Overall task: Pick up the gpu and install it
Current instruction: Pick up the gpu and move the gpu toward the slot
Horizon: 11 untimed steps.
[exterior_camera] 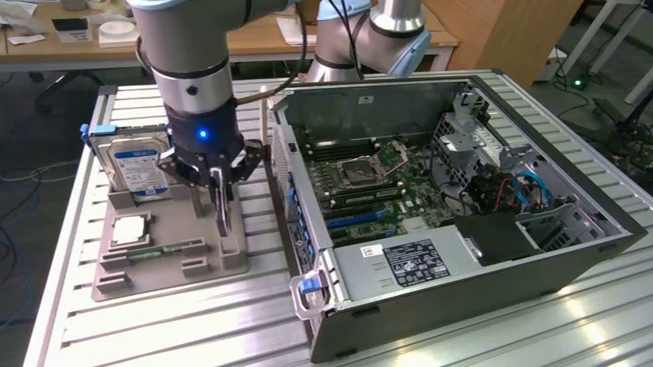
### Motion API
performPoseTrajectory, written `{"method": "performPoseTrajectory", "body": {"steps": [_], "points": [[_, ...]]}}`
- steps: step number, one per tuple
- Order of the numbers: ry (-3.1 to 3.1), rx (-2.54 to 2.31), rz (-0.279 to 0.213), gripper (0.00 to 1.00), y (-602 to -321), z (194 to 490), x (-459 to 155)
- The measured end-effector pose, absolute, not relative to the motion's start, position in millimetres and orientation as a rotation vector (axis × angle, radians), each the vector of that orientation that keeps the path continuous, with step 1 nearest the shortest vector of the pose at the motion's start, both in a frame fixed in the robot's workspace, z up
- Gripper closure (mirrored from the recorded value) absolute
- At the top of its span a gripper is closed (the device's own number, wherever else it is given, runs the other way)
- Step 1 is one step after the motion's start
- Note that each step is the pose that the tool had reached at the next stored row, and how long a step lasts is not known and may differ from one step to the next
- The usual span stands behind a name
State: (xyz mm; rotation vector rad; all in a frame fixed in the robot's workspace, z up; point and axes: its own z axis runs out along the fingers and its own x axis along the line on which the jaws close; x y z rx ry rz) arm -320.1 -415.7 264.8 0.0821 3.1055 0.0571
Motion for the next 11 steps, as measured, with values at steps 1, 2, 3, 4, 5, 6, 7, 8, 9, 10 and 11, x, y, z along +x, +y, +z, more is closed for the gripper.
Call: {"method": "performPoseTrajectory", "body": {"steps": [1, 2, 3, 4, 5, 6, 7, 8, 9, 10, 11], "points": [[3.106, 0.082, 0.057, 0.72, -416, 268, -320], [3.105, 0.082, 0.057, 0.72, -416, 272, -320], [3.105, 0.082, 0.057, 0.72, -416, 276, -320], [3.105, 0.082, 0.057, 0.72, -416, 280, -320], [3.106, 0.082, 0.057, 0.72, -416, 283, -320], [3.105, 0.082, 0.057, 0.72, -416, 287, -320], [3.105, 0.082, 0.057, 0.72, -416, 290, -320], [3.105, 0.082, 0.057, 0.72, -416, 294, -320], [3.105, 0.082, 0.057, 0.72, -416, 297, -320], [3.105, 0.082, 0.057, 0.72, -416, 301, -320], [3.105, 0.082, 0.057, 0.72, -416, 305, -320]]}}
